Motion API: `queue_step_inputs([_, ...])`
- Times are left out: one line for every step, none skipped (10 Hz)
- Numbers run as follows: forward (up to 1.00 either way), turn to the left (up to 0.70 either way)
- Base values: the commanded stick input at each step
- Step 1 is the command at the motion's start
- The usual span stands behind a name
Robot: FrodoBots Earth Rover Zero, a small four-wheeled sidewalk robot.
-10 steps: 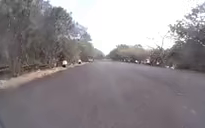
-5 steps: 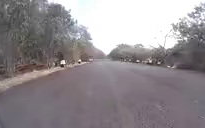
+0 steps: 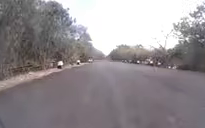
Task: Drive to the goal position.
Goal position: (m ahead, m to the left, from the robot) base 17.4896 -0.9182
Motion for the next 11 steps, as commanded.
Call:
queue_step_inputs([0.7, 0.0])
queue_step_inputs([0.7, 0.0])
queue_step_inputs([0.7, 0.0])
queue_step_inputs([0.7, 0.0])
queue_step_inputs([0.69, 0.0])
queue_step_inputs([0.68, 0.0])
queue_step_inputs([0.66, 0.0])
queue_step_inputs([0.66, 0.0])
queue_step_inputs([0.67, 0.0])
queue_step_inputs([0.67, 0.0])
queue_step_inputs([0.67, 0.0])
